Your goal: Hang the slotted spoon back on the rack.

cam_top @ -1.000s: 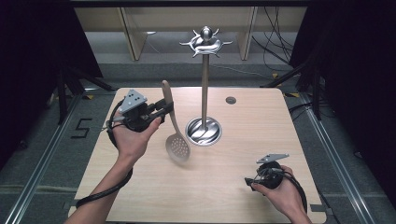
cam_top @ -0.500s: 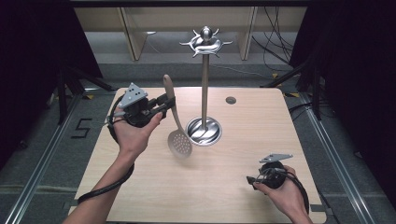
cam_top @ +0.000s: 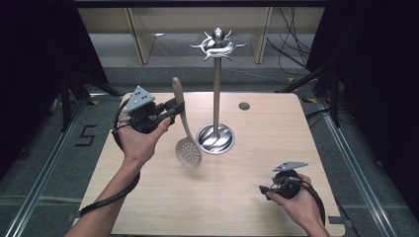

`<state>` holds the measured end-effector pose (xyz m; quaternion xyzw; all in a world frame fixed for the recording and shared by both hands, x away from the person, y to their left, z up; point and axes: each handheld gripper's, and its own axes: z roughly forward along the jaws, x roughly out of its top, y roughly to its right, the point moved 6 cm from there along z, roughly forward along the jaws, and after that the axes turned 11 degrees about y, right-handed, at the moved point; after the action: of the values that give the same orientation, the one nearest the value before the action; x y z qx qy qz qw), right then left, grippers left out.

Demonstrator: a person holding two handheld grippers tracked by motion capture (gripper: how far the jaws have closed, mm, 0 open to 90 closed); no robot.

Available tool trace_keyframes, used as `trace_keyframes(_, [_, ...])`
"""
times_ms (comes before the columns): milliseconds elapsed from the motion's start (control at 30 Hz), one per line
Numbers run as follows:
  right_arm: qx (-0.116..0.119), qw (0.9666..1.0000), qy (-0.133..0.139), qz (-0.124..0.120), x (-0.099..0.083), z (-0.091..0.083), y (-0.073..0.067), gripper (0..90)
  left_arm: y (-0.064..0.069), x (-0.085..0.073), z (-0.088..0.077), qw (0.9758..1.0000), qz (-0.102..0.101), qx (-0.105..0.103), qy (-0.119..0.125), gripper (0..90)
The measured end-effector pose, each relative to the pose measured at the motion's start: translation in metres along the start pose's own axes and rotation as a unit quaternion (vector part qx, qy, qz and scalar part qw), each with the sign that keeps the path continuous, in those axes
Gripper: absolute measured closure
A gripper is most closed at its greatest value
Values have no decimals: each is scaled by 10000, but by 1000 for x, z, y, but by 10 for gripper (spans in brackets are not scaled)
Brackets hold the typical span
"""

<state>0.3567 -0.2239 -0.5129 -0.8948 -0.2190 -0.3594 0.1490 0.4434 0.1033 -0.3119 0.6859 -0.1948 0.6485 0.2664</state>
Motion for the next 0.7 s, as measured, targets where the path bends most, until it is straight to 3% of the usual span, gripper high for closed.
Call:
trace_keyframes(167, [-10, 10000, 63, 6, 2, 1, 3, 398, 2, -1, 5, 9998, -155, -87, -39, 699])
trace_keyframes(267, [-72, 10000, 5, -11, 2, -1, 5, 398, 4, -1, 6, 10000, -13, -59, -47, 699])
trace_keyframes(367, [-136, 9998, 165, 58, 4, -2, 5, 398, 6, 1, 7, 10000, 43, -76, -27, 699])
trace_keyframes(400, [-142, 9996, 199, -156, 6, -4, 9, 399, 7, 2, 7, 9999, 33, -96, -15, 699])
trace_keyframes(433, [-156, 9994, 236, -191, 6, -5, 10, 399, 7, 3, 8, 9999, 29, -105, -18, 699])
trace_keyframes(700, [-217, 9993, 274, -101, 7, -7, 6, 398, 10, 4, 11, 9998, 129, -138, -61, 699])
